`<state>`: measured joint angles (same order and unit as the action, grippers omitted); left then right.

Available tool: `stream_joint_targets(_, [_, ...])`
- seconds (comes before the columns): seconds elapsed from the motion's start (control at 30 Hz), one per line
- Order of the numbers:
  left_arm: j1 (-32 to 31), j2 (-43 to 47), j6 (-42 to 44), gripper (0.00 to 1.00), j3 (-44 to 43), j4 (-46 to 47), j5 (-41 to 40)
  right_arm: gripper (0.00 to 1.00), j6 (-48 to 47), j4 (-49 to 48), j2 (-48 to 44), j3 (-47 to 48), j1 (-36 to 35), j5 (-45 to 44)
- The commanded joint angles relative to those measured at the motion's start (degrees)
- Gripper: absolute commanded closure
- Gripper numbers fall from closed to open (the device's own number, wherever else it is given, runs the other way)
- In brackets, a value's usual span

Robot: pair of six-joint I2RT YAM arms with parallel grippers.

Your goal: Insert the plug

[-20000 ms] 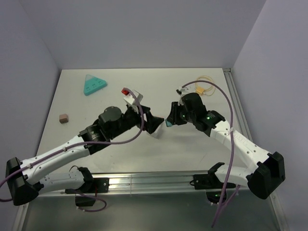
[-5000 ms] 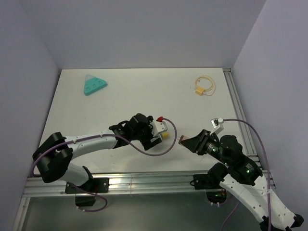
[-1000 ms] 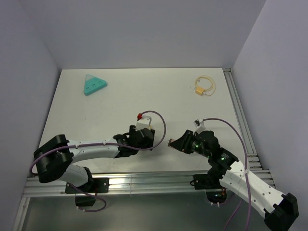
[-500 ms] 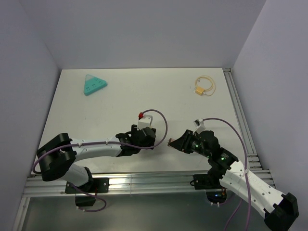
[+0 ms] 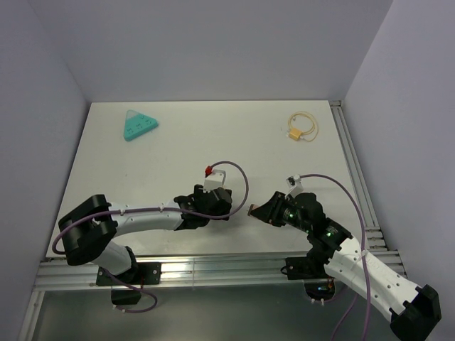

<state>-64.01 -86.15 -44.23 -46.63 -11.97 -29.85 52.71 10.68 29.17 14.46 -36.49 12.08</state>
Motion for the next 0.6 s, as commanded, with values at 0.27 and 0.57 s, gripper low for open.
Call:
stream_joint_targets(0.27, [-0.4, -0.5, -2.5, 0.17, -2.8, -2.4, -1.4, 1.00, -0.2, -3.5, 0.4, -0.6, 0.4, 0.5])
stream_joint_targets(0.57, [-0.3, -0.2, -4.5, 0.19, -3.4, -2.5, -0.8, 1.00, -0.2, -3.6, 0.2, -0.7, 0.3, 0.5])
